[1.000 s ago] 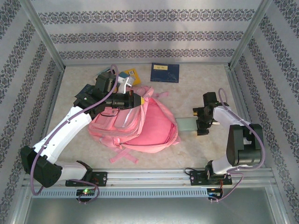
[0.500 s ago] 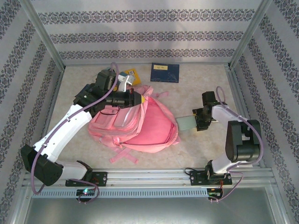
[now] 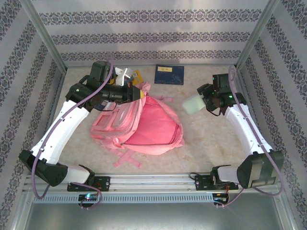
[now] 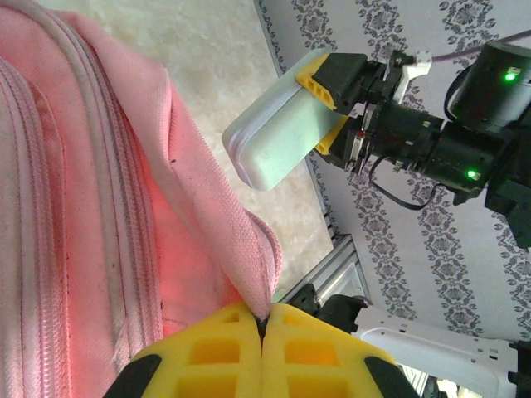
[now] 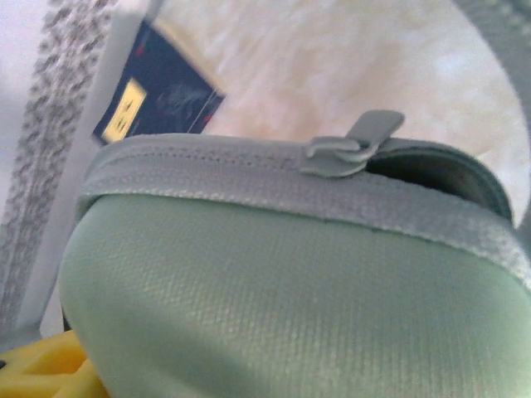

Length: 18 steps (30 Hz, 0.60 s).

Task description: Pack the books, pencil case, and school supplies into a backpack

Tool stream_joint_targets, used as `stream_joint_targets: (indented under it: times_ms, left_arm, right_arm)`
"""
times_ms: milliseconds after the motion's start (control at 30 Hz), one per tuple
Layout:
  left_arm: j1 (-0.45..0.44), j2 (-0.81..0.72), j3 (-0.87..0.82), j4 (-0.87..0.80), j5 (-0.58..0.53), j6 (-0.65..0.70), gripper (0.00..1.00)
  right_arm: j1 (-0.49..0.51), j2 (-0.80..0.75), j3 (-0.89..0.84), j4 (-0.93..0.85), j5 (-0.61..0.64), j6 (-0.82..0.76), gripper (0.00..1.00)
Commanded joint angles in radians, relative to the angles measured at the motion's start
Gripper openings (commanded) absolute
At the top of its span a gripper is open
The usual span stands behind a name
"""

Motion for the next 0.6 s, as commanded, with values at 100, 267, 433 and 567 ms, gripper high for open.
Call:
stream_joint_targets:
  times_ms: [100,267,433,567]
  left_arm:
    - [0.012,0.041,0.149,0.021,0.081,0.046,0.0]
    - [0.013,0.085,0.211,0.05,0.1,0.026,0.0]
    - [0.012,0.128,0.259,0.079,0.12,0.006,0.0]
    - [0.011,0.14,0.257,0.143,0.14,-0.034,0.0]
  right_arm:
    - [0.167,0.002,0.024,0.079,-0.145,-0.06,0.59]
    - [0.33,0.065,0.027,0.175,-0.219,-0.078,0.59]
    - [0.444,0.172,0.07,0.225,-0.28,-0.126,0.6]
    - [0.5,0.257,0.101,0.237,-0.288,-0.157,0.62]
